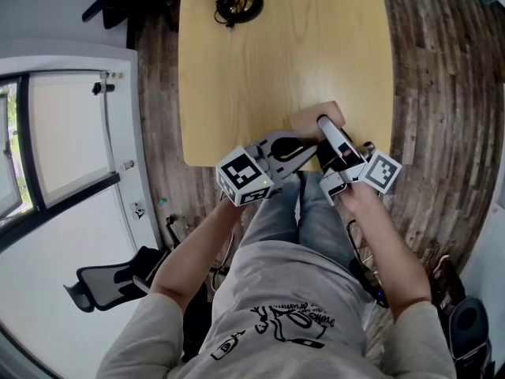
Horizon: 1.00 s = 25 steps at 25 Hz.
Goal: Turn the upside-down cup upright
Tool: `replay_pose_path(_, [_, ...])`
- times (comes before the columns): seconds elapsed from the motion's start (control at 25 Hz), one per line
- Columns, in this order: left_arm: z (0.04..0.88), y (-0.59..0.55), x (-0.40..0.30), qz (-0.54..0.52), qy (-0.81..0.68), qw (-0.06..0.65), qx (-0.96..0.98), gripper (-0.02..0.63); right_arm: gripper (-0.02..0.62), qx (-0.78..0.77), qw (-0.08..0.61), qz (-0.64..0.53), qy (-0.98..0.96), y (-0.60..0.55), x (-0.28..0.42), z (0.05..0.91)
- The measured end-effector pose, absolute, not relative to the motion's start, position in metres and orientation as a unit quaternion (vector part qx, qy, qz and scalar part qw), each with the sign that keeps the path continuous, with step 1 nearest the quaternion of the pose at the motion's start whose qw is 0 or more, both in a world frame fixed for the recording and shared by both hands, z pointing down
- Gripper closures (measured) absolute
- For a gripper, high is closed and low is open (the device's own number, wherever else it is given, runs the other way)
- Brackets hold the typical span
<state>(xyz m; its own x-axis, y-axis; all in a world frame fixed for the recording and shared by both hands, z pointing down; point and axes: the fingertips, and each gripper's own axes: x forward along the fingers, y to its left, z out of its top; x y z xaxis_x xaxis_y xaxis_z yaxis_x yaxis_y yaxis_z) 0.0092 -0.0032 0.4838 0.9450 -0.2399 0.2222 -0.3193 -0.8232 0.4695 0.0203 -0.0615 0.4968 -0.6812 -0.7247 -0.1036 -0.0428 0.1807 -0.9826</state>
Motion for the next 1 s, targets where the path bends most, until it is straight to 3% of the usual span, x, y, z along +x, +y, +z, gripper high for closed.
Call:
replay_pose_path(0.32, [0.479,-0.003,0.012,0.079,-0.144,0.249,0.954,0.578,0.285,-0.269,0.288,-0.568,0.723,-0.062,0.022,0.490])
replay_pose_path(0.56, [0.472,-0.006,0.014,0.080,-0.149,0.246,0.955,0.494,0.284,-0.279,0.278,-0.546,0.739,-0.070,0.030,0.479])
replay_pose_path(1.0, [0.482,-0.018,0.005,0.099,-0.180,0.241,0.948,0.474,0.284,-0.292,0.199,-0.474,0.807,-0.076,0.031,0.476])
